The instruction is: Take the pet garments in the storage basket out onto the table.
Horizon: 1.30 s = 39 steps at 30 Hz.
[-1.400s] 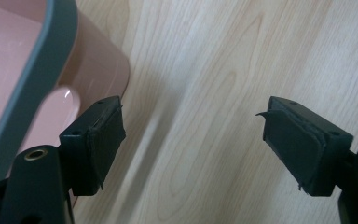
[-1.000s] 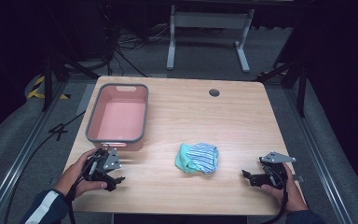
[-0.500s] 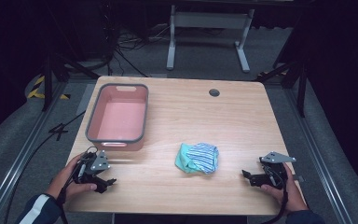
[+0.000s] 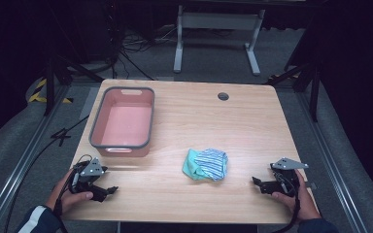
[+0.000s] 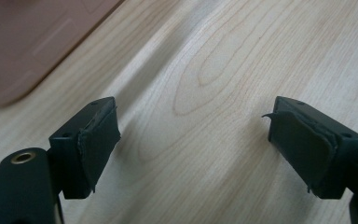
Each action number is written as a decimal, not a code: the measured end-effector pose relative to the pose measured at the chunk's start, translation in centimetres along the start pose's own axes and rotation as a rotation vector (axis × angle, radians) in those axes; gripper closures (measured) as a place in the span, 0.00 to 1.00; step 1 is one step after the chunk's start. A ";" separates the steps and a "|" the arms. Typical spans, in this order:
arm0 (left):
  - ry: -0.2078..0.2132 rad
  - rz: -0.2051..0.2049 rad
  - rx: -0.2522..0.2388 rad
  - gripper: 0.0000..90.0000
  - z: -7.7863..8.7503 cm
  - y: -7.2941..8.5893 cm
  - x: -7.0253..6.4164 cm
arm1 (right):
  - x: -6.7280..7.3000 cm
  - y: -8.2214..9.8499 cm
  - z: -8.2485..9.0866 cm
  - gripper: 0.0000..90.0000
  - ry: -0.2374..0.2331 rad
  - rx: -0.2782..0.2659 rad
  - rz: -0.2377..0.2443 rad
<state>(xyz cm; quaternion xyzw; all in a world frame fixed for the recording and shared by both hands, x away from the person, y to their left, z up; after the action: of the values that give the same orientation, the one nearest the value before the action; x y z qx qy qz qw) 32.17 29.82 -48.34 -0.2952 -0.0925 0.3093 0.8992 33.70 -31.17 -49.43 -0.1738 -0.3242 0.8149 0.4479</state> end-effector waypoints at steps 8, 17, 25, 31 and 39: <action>-0.020 0.027 -0.080 0.15 -0.2 0.9 -0.2 | 0.0 0.0 0.0 0.08 -0.003 0.000 0.006; -0.019 0.026 -0.079 0.15 -0.2 0.9 -0.2 | 0.0 0.0 0.0 0.08 -0.004 0.001 0.006; -0.020 0.027 -0.080 0.15 -0.2 0.9 -0.2 | 0.0 0.0 0.0 0.08 0.000 0.001 0.005; -0.019 0.026 -0.080 0.15 -0.2 0.9 -0.2 | 0.0 0.0 0.0 0.08 0.000 0.001 0.005; -0.024 0.025 -0.079 0.14 -0.2 0.8 -0.2 | 0.0 0.0 0.0 0.08 -0.001 0.001 0.004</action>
<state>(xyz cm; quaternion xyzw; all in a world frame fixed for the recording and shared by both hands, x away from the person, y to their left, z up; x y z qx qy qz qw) 31.68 30.16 -48.99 -0.3276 -0.1119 0.3204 0.8818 33.73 -31.18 -49.44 -0.1740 -0.3237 0.8160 0.4462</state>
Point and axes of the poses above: each handheld gripper's, and its own axes: z roughly backward along the jaws, y roughly out of its underside, x roughly to its left, the point moved 1 cm from there along -z, roughly forward along the jaws, and after that the axes turned 3 degrees about x, right-handed, at the moved point
